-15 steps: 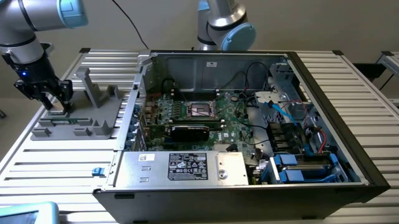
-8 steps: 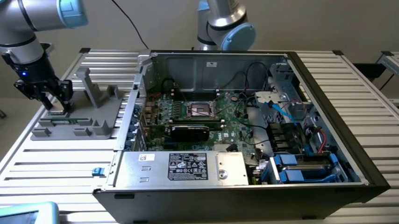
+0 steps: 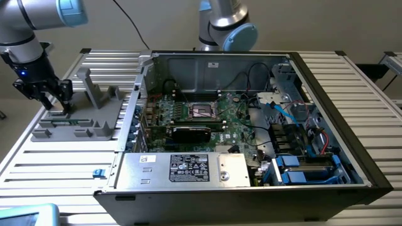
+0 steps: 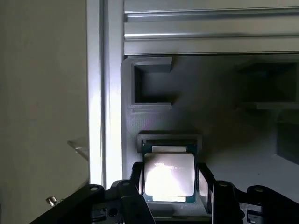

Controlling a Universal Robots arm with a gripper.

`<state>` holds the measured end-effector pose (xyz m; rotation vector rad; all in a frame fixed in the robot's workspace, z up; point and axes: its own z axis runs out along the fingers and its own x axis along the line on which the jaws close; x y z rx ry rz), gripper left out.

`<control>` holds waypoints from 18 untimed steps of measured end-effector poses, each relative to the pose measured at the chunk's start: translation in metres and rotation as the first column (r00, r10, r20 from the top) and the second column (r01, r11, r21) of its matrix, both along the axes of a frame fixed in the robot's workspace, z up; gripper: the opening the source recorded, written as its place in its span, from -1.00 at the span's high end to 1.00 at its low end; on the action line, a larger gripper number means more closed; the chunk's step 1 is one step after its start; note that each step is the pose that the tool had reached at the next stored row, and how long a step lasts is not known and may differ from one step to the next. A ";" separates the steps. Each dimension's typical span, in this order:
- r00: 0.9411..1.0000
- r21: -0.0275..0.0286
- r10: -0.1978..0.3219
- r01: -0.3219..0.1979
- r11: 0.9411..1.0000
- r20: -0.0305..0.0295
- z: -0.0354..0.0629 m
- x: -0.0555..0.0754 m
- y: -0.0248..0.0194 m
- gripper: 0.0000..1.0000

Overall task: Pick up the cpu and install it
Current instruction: 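Pick up the cpu and move it towards the insertion slot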

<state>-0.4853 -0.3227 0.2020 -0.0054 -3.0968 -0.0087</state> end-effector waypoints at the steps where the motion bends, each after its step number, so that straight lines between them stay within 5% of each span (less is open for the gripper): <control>1: 1.000 0.000 0.000 0.000 1.000 0.000 0.0045 0.000 0.0000 -0.10; 18: 1.000 0.000 0.000 0.000 1.000 0.000 0.0820 0.001 -0.0021 -0.10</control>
